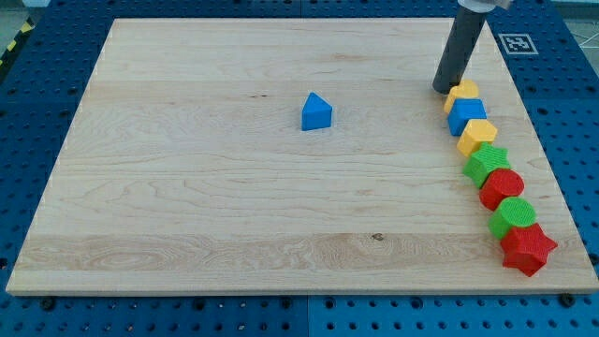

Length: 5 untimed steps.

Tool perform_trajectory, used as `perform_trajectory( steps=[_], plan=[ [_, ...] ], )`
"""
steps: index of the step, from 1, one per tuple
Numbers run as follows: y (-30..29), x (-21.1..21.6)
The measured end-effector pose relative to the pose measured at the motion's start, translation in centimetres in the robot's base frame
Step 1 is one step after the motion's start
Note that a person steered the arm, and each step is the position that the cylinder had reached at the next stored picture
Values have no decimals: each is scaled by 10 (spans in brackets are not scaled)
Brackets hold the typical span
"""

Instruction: Slide the blue triangle closer to the yellow heart

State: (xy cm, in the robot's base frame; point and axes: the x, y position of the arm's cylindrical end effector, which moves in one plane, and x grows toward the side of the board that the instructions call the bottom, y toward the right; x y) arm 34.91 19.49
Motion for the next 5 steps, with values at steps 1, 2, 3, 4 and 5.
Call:
perform_trajectory(
  steps=[1, 2, 3, 4, 5],
  plan=[
    [-7, 0],
    [-17, 0],
    [-34, 0],
    [-73, 1],
    [-85, 15]
  ],
)
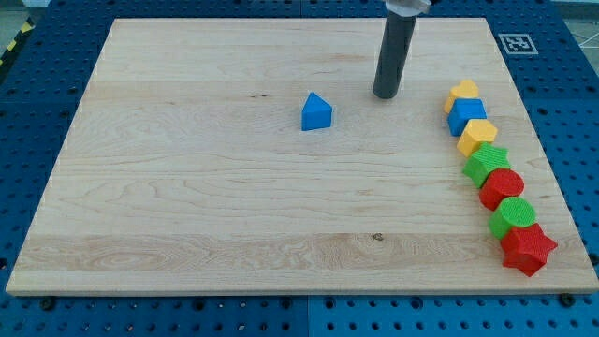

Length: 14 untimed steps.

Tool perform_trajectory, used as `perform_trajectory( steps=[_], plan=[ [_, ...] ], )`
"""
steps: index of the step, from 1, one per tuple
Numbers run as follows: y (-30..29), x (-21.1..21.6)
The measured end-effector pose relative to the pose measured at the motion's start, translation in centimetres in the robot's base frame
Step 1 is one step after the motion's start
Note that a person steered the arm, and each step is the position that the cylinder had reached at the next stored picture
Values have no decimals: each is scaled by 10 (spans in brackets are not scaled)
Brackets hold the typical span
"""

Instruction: Slide the blue triangle closer to the yellow heart

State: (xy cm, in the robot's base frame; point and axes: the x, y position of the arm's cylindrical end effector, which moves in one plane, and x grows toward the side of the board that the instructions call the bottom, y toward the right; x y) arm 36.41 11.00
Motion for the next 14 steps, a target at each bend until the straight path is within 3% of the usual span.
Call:
perform_trajectory(
  steps=[2, 4, 5, 6, 8, 11, 14],
  plan=[
    [-4, 50],
    [-67, 79],
    [-113, 68],
    [-115, 28],
    [-75, 14],
    [-62, -38],
    [-16, -38]
  ],
)
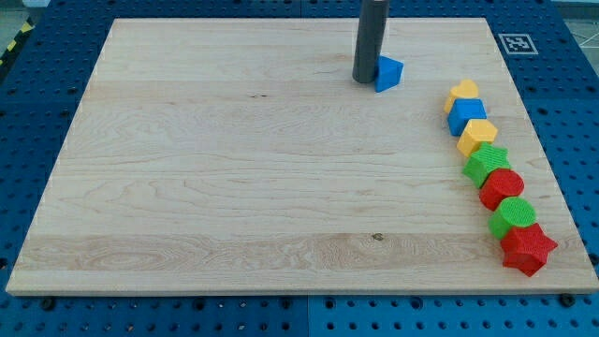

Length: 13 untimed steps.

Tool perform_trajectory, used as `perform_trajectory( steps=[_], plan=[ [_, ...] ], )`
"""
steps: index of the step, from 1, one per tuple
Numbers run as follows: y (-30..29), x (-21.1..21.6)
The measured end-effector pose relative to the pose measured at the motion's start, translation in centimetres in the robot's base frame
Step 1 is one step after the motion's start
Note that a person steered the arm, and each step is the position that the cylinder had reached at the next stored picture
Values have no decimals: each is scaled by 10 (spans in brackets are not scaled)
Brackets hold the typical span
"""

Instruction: Slide the blue triangle closer to the yellow heart

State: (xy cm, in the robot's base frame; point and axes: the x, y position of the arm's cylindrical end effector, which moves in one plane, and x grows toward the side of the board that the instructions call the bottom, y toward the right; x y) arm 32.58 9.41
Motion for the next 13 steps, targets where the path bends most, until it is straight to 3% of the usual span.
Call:
perform_trajectory(
  steps=[2, 5, 7, 10, 13],
  plan=[
    [43, 0],
    [45, -22],
    [45, 10],
    [47, -13],
    [70, -5]
  ],
)
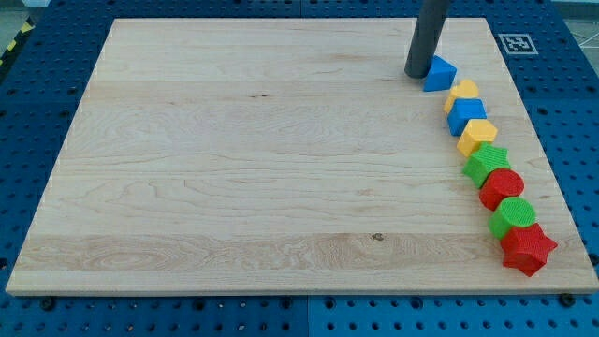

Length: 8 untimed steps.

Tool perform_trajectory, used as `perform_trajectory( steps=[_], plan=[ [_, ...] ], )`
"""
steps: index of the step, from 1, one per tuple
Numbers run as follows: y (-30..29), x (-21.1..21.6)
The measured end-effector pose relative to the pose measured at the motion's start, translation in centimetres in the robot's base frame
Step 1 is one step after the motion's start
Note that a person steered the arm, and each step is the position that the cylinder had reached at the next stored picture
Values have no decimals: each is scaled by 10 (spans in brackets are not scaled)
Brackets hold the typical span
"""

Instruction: Slide the blue triangle closer to the yellow heart

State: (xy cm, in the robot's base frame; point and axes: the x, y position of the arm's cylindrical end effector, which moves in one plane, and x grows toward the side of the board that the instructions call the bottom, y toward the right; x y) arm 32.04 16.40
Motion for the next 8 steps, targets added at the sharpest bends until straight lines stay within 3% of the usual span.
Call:
perform_trajectory(
  steps=[4, 6, 8],
  plan=[
    [3, 10],
    [3, -13],
    [7, -10]
  ],
)
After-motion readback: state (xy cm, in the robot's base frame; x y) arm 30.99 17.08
